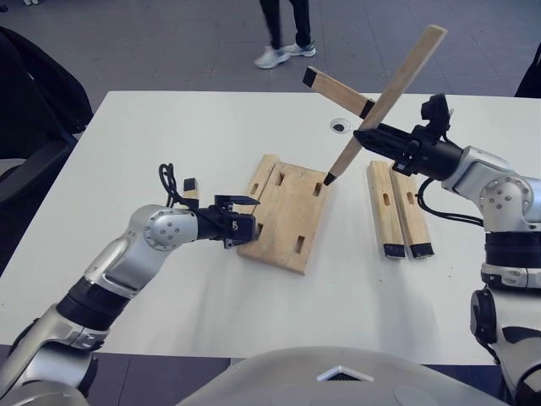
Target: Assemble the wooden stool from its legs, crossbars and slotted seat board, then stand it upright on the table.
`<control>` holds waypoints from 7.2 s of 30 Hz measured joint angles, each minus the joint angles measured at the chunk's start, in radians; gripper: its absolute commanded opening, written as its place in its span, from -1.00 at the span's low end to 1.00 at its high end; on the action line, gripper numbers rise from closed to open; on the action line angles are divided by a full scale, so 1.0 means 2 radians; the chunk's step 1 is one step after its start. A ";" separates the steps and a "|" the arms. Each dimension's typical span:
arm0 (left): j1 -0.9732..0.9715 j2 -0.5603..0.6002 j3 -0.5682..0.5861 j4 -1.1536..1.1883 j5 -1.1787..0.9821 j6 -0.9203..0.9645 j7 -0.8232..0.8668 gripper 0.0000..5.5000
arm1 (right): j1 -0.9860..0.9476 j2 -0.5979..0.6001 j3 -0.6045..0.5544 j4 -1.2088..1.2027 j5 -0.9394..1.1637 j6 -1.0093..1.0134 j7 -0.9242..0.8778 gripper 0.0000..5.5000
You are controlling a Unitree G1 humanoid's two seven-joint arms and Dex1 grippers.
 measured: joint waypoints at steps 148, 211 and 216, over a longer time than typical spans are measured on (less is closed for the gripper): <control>-0.011 -0.062 0.033 0.069 0.075 -0.011 0.034 0.30 | 0.117 0.003 0.107 0.051 -0.260 -0.209 -0.004 0.56; 0.001 -0.092 0.010 -0.062 0.065 0.119 -0.025 0.30 | -0.222 0.086 -0.076 0.116 -0.194 -0.135 -0.229 0.26; 0.000 -0.092 0.009 -0.061 0.065 0.118 -0.024 0.30 | -0.255 0.128 -0.063 0.137 -0.180 -0.114 -0.233 0.26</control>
